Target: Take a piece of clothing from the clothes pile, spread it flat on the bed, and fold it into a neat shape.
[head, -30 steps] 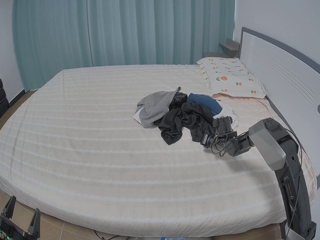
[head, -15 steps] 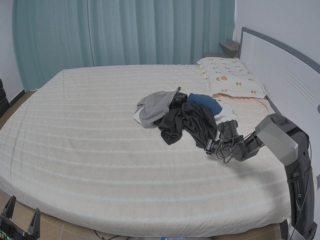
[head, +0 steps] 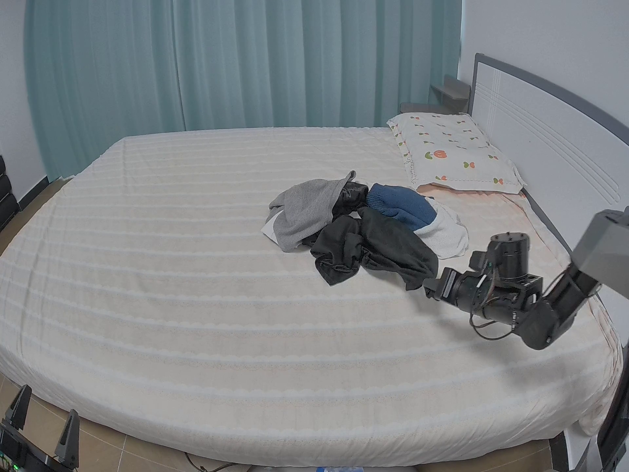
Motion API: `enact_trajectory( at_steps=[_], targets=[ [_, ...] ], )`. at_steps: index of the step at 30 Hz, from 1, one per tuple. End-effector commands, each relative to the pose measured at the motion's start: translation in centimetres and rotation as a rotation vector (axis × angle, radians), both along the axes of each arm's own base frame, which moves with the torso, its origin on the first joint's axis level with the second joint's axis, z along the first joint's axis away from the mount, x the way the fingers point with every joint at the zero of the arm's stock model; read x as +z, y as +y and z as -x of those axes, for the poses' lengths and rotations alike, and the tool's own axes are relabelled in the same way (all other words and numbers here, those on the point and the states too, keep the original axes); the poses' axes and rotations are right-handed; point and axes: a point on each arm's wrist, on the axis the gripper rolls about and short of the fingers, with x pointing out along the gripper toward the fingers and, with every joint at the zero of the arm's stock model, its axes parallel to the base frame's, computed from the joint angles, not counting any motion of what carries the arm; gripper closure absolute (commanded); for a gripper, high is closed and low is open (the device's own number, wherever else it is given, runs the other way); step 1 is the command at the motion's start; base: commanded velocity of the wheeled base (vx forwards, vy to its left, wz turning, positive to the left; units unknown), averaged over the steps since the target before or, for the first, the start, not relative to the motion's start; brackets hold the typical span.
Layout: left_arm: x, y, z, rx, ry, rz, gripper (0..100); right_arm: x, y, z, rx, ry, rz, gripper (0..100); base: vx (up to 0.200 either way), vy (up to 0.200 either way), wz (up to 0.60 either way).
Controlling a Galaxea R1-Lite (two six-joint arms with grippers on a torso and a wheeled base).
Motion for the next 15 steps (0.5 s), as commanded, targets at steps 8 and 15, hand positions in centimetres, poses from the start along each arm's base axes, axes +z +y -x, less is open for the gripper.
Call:
enact_trajectory(
  at_steps=[8,15],
  targets=[
    [0.0,0.0,0.1,0.001,-0.029,0.012,0,13.9,-1.1,9.9,0.153,-0.433,-0.216,100,0.000,0.000,0.00],
    [11.9,-0.2,-1.3,-0.099,-0.129,0.177,0,13.7,-0.7,9.9,0.165,-0.429,-0.216,100,0.000,0.000,0.00]
  ],
)
